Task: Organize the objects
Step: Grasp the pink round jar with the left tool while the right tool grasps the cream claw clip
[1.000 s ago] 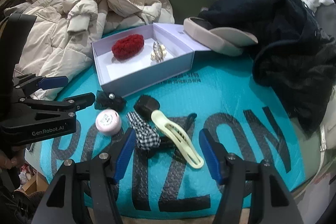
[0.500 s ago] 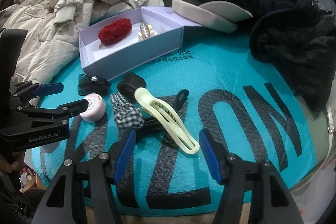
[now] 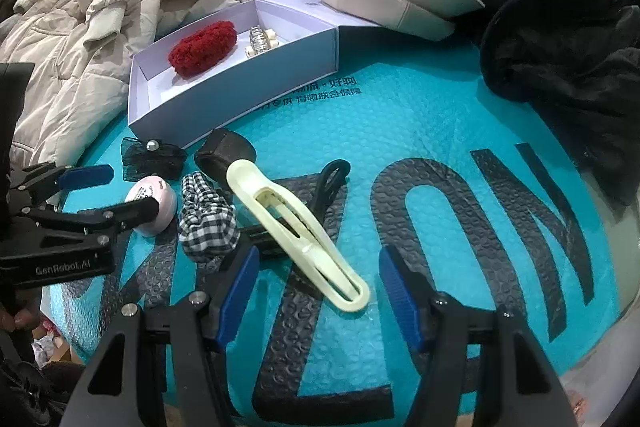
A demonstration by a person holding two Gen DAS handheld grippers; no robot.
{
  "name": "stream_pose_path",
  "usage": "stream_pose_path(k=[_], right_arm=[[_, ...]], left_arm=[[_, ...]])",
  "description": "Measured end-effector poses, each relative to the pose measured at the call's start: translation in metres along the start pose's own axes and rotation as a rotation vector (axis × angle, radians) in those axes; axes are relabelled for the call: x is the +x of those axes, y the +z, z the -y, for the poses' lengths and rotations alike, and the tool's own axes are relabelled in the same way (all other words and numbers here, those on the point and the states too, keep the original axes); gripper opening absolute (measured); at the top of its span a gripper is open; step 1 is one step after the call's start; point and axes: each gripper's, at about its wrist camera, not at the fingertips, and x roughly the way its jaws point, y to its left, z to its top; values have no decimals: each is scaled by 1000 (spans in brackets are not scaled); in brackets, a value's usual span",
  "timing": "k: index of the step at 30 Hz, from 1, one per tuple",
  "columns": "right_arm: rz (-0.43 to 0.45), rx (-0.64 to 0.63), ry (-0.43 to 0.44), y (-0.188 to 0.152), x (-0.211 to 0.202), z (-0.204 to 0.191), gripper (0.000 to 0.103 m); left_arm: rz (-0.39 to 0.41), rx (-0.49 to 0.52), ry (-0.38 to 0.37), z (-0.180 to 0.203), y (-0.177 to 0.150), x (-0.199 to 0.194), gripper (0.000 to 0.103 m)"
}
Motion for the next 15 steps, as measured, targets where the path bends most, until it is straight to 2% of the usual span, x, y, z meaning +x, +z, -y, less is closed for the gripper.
stream_pose_path(k=[4,10,11,13,15], right_arm=[[-11,0,27,1,6,1,63],[-18,6,75,2,9,4,61],[-19,10,83,3,10,4,60],[-19,12,102,3,10,4,47],[-23,5,108,4,10,3,40]], left_arm=[[-33,15,7,4,-4,10,77],[-57,-20,-24,1,-1,23,77],[-59,-21,-28,1,0,23,77],[-62,-23,-41,3,2,26,77],[-56,-26,-46,3,3,27,77]])
